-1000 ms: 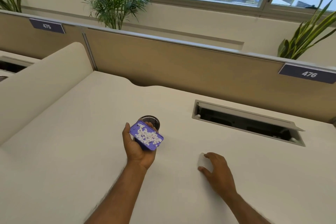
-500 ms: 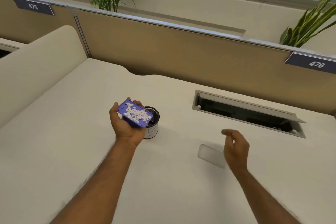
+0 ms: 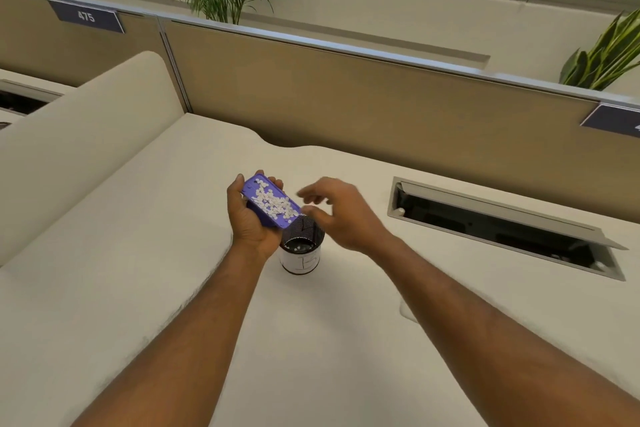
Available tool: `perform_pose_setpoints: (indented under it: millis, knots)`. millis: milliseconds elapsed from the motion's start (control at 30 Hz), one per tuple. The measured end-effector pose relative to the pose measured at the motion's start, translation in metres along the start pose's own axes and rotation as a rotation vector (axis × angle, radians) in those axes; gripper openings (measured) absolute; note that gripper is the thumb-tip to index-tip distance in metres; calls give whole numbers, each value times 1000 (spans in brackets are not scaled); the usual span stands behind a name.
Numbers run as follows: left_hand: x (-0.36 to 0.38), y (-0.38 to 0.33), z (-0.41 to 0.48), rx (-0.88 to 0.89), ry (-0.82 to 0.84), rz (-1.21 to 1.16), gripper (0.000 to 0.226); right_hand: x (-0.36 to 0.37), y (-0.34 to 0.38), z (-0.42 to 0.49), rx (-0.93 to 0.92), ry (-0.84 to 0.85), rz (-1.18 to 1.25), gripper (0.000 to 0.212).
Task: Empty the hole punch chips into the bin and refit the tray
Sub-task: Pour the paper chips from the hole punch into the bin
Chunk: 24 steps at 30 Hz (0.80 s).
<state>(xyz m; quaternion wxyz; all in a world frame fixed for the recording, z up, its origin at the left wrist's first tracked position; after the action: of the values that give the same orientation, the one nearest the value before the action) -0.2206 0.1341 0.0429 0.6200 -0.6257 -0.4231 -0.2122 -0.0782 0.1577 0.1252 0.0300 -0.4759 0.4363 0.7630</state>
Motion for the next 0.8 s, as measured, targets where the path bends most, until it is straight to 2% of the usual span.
perform_pose_setpoints:
  millis: [100,200,300,467,600,800]
  knots:
    - [-4,-1,10,-13,-6,48,50,19,2,28,31,108,-70,33]
    - [-6,-1,16,-40,1,81,50,27,-2,43,47,154,-128,35]
    - [-8,-2,20,-51,15,90,49,31,-5,47,37,135,-185,34]
    - [-15,-3,24,-25,8,152,44,34,-12,37,72,92,-146,31]
    - [-19,-1,24,-4,-10,224,40,36,-20,29,100,129,-137,28]
    - [-16,-2,24,15,5,298,40,25,-31,24,188,79,16,20]
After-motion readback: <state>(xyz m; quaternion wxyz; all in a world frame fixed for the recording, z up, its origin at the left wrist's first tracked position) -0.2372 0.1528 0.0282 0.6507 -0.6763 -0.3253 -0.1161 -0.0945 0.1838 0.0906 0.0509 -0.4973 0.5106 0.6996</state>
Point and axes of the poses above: each hand's wrist, its own z-axis towards the middle knuckle, its own x-axis out of the palm, y = z × x, the point moved 6 cm from there along z, towards the middle knuckle, and after that the axes turned 10 degrees about y, right-handed, at the moved point
